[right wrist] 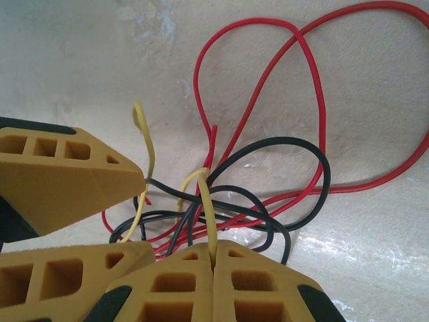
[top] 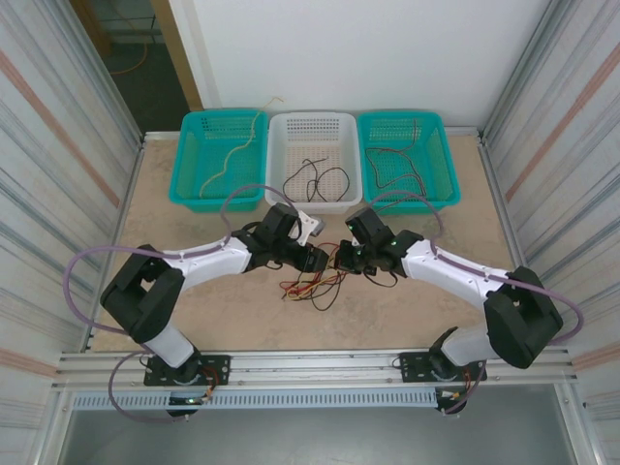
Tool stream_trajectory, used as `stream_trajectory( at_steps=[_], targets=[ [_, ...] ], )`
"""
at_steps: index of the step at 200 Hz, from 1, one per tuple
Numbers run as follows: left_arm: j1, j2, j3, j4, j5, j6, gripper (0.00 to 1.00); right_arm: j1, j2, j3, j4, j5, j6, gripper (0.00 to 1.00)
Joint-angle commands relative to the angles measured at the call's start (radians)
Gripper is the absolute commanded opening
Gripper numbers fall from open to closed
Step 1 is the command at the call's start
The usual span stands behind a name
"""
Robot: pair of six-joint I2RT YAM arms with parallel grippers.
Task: Untangle the cables
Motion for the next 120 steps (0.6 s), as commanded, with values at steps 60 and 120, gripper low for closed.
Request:
stream_trajectory(
  at_steps=[60,120],
  targets=[
    [0.025,0.034,0.026,-0.098,-0.050,0.084,0.38,-0.004,-0.089,0.024,-0.055,0.012,-0.119,0.00],
    [-0.021,0.064,0.055,-0.096,-0.096,0.122,0.37,-0.002,-0.059,0.019,-0.043,0.005,-0.104,0.00]
  ],
)
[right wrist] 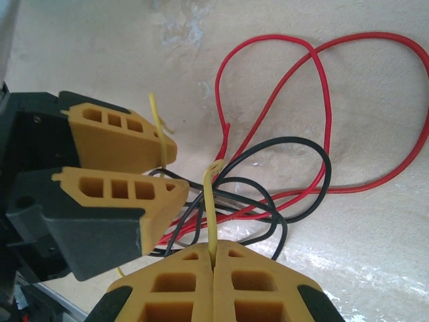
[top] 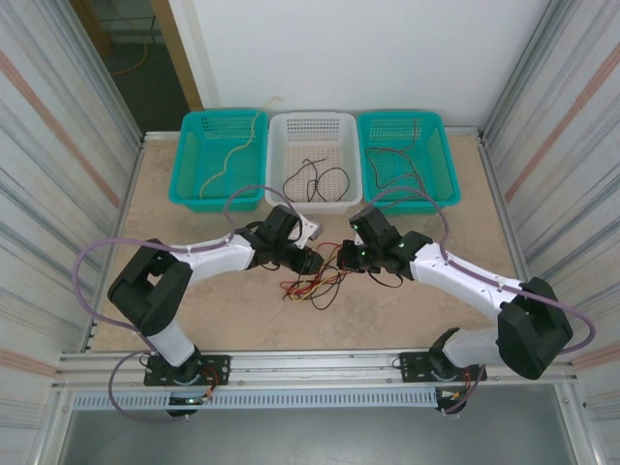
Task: Untangle the cables
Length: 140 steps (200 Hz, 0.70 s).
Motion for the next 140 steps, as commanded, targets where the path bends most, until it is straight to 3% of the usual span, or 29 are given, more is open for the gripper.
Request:
stream_trajectory(
  at_steps=[1,24,52,77,107,124,140],
  targets=[
    [-0.025,0.012,0.040,-0.024,-0.043,0.049,0.37,-0.002,0.011,0.018,-0.013,0.001,-0.021,0.00],
    [-0.049,0.036,0.069,-0.049,-0.114,0.083,0.33,-0.003,0.012,0.014,-0.006,-0.004,-0.014,0.00],
    [-0.059,0.040,0.074,-0.052,-0.179,0.096,0.18,-0.002,0.010,0.001,0.003,-0.009,-0.004,0.00],
    [-0.061,0.007,0.059,-0.058,-0.194,0.102,0.18,-0.008,0.012,-0.006,0.004,-0.006,0.000,0.00],
    [-0.062,-0.053,0.033,-0.090,-0.227,0.118,0.09,-0.038,0.006,-0.015,0.004,-0.007,0.006,0.00],
    [-0.047,-0.104,0.015,-0.107,-0.239,0.087,0.00,-0.070,0.002,-0.019,-0.006,-0.009,0.009,0.00],
    [-0.005,-0.179,-0.029,-0.091,-0.236,0.014,0.00,-0.096,0.003,-0.019,-0.027,-0.003,0.007,0.00]
  ],
)
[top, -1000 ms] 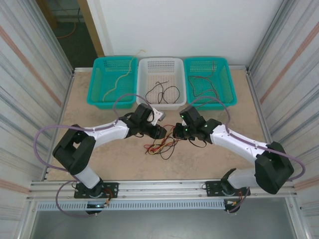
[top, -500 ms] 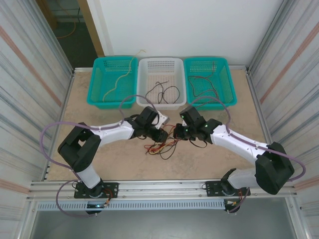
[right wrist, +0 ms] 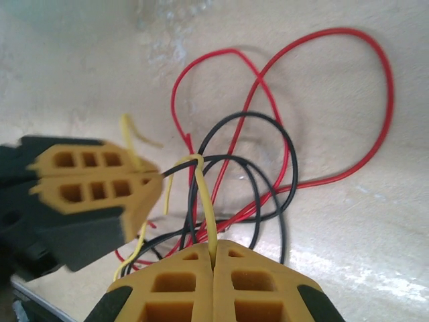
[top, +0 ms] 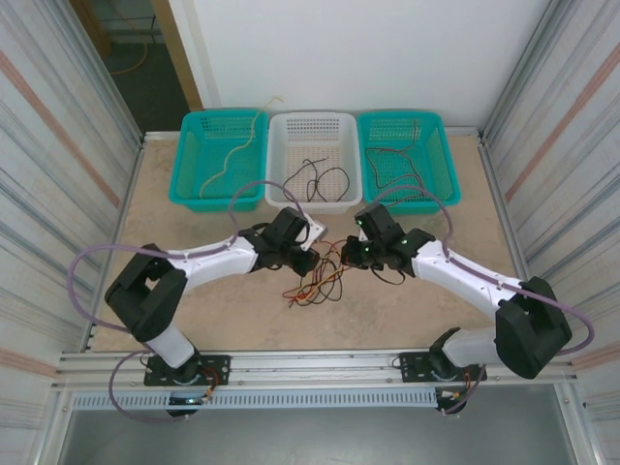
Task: Untangle the cables
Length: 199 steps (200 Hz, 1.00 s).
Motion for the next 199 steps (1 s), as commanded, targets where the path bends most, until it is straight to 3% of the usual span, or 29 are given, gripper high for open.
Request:
stream_trajectory(
  at_steps=[1,64,83,118,138,157,199],
  targets=[
    [0.049,-0.122,-0.057,-0.015,-0.033,-0.075,0.00,-0.036,-0.003,-0.016,-0.034,0.001,0.003,0.00],
    [0.218,-0.315,-0.263,0.023,-0.110,-0.364,0.00,-0.098,0.041,-0.062,-0.048,-0.003,0.020,0.00],
    [0.217,-0.318,-0.256,0.030,0.002,-0.359,0.38,-0.089,0.047,-0.059,-0.041,-0.012,0.014,0.00],
    [0.163,-0.363,-0.085,-0.164,-0.130,-0.230,0.59,-0.069,0.054,-0.029,-0.048,-0.019,-0.015,0.00],
    [0.151,-0.318,0.028,-0.222,-0.152,-0.129,0.61,-0.064,0.056,-0.015,-0.053,-0.014,-0.024,0.01],
    [0.123,-0.234,0.103,-0.232,-0.159,-0.025,0.56,-0.064,0.058,-0.010,-0.051,-0.013,-0.025,0.02],
    [0.094,0.002,0.209,-0.186,-0.027,0.077,0.51,-0.064,0.045,-0.015,-0.046,-0.014,-0.014,0.02]
  ],
)
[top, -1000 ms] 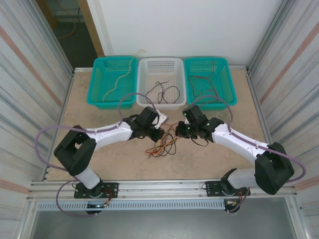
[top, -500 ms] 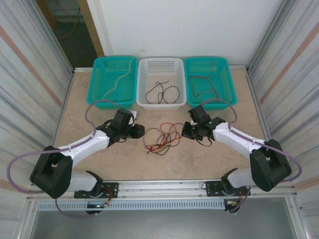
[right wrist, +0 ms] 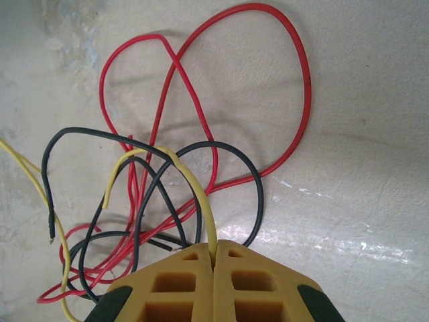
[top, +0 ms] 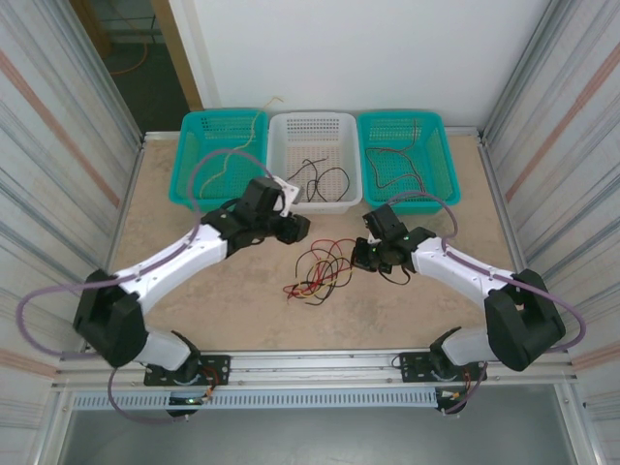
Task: Untangle the cables
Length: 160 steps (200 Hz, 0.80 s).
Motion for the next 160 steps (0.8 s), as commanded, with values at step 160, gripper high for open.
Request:
stream_trajectory(
  at_steps=[160],
  targets=[
    [-0.004,0.355,0.053,-0.024,0.095,0.092,0.43,0.004,-0.025,0.030,-0.015,-0.017,0.000,0.05]
  ],
)
